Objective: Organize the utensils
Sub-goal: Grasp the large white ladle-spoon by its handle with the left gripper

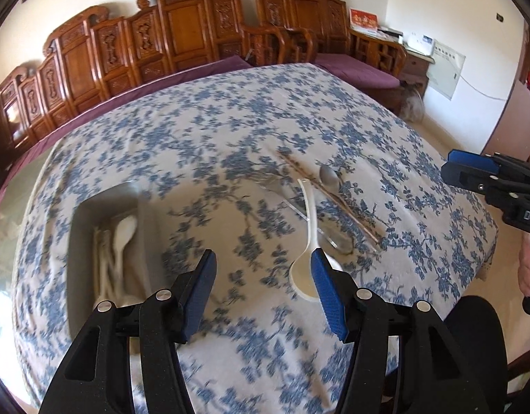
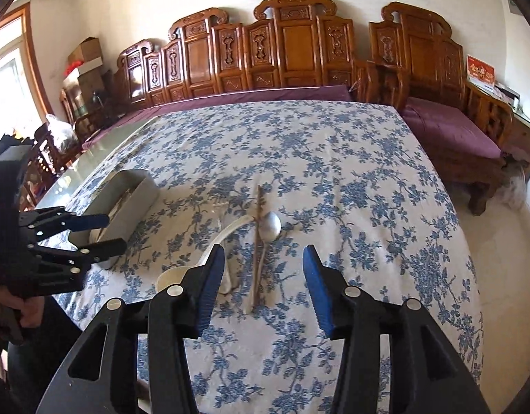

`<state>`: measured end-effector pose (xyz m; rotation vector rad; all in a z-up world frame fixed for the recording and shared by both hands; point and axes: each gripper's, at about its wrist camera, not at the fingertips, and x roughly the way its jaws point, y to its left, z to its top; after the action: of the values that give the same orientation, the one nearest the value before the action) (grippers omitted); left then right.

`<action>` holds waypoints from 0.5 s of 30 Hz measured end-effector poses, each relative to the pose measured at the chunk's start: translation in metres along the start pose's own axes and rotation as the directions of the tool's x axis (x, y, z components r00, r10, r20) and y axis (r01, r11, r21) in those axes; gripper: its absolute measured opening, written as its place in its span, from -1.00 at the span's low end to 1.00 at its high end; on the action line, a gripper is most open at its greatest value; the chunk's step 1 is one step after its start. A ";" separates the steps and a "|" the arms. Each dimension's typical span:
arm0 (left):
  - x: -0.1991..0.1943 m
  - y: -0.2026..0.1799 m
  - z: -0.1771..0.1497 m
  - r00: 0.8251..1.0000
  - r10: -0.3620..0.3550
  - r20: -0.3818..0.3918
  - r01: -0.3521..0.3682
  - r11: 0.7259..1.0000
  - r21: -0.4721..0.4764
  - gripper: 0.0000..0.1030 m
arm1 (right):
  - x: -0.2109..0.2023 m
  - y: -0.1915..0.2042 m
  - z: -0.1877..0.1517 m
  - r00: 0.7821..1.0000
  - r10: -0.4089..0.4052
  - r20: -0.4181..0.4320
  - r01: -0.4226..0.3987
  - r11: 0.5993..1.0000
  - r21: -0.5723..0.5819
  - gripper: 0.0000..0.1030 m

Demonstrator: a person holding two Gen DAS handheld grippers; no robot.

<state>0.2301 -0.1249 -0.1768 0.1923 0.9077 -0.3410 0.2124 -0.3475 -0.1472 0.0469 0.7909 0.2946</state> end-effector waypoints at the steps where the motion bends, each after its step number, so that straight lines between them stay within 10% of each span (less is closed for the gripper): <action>1: 0.005 -0.002 0.002 1.000 -0.009 -0.005 0.009 1.000 -0.004 0.05 | 0.000 -0.003 -0.001 1.000 -0.005 -0.002 0.005 1.000 0.003 -0.03; 15: 0.104 -0.029 0.022 0.985 -0.093 -0.147 0.100 0.994 0.047 -0.52 | 0.016 -0.032 -0.010 0.998 -0.039 -0.048 0.041 0.998 0.046 -0.03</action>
<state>0.2947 -0.1797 -0.2474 0.2253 1.0538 -0.4462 0.2238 -0.3748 -0.1707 0.0685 0.8450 0.2399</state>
